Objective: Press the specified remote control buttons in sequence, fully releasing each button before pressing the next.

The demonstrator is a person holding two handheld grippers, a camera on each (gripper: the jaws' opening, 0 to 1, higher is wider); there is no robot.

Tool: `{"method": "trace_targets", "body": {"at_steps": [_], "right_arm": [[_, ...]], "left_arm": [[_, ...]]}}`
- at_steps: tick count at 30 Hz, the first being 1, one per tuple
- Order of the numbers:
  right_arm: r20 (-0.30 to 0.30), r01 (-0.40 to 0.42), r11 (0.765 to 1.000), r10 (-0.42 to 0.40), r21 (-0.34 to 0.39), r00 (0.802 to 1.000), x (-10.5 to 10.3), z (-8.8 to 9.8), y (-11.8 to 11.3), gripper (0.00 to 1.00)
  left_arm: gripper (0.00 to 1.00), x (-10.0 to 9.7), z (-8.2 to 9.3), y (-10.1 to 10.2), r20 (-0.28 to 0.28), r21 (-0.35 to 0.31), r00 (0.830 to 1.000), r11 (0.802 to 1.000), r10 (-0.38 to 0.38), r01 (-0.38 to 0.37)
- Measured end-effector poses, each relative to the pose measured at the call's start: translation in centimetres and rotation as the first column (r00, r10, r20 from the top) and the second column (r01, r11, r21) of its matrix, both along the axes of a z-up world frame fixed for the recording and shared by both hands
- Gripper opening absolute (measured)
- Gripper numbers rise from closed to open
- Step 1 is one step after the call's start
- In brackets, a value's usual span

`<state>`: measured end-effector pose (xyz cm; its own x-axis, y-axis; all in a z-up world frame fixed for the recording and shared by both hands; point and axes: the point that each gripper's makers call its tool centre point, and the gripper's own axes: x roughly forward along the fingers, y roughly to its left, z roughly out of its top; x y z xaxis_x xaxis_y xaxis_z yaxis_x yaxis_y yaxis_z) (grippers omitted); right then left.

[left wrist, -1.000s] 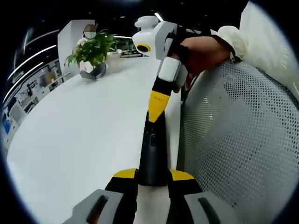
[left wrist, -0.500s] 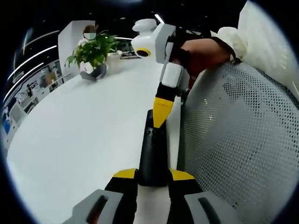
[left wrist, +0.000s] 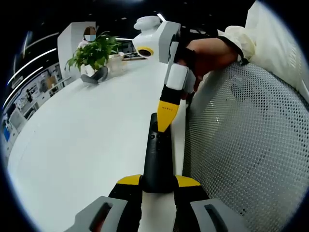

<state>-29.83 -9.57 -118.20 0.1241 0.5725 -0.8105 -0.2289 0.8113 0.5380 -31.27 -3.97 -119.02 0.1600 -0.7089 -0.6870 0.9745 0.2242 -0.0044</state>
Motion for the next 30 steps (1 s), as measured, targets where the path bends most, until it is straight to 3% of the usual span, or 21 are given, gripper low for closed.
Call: {"method": "trace_targets", "body": {"at_steps": [8,17,22,30], "right_arm": [[0.027,-0.022,0.998,0.023,-0.064,0.999,0.1,0.0,-0.7,0.00],[-0.034,0.007,0.997,-0.010,-0.082,0.999,-0.3,-0.3,-1.5,0.00],[-0.034,-0.003,0.996,0.000,-0.094,0.999,-0.2,-0.4,-1.6,0.00],[0.006,-0.064,0.986,0.065,-0.155,0.998,-0.4,-0.4,-1.4,0.00]], "left_arm": [[0.25,-0.1,0.1,0.1,-0.001,0.009,1.000,1.000,-0.006,0.006],[0.25,-0.1,0.0,0.3,-0.004,0.012,1.000,1.000,-0.005,0.005],[0.25,-0.1,0.0,0.3,-0.004,0.010,1.000,1.000,-0.005,0.006],[0.25,0.0,0.0,0.3,-0.004,0.007,1.000,1.000,-0.003,0.003]]}}
